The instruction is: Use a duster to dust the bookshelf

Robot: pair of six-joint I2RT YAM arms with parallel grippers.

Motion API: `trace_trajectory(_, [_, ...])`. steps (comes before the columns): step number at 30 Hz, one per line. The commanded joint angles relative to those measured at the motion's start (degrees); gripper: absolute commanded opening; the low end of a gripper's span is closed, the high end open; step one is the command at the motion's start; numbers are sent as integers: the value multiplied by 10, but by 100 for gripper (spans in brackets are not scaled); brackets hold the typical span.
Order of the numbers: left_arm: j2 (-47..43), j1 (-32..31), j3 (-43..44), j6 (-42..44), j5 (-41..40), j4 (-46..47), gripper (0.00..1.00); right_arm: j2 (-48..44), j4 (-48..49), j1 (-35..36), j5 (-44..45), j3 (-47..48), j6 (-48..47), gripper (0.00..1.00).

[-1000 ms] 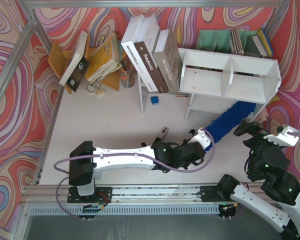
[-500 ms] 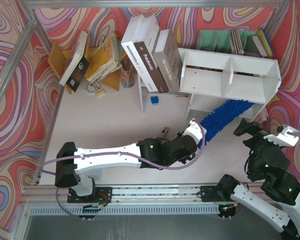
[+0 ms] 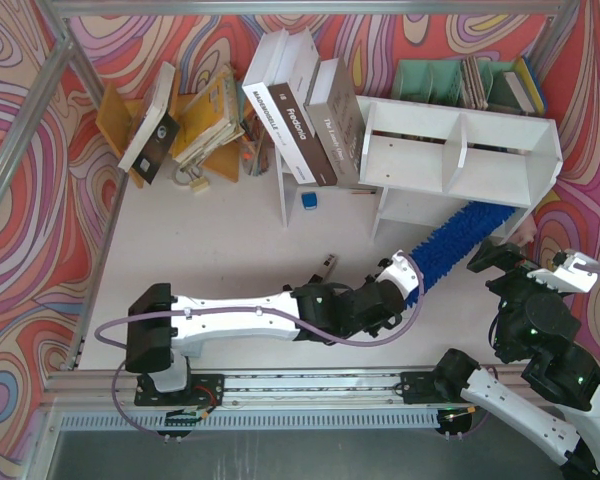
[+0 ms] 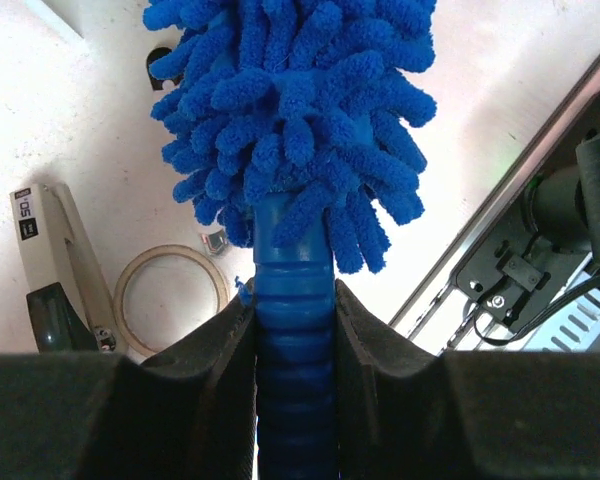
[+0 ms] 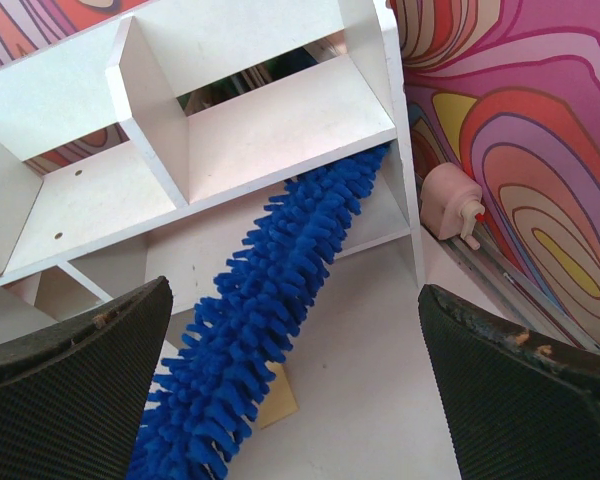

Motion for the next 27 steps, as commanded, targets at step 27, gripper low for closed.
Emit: trace_trajectory(27, [-43, -33, -64, 0, 12, 17, 0, 1, 4, 4, 11, -3, 0, 99])
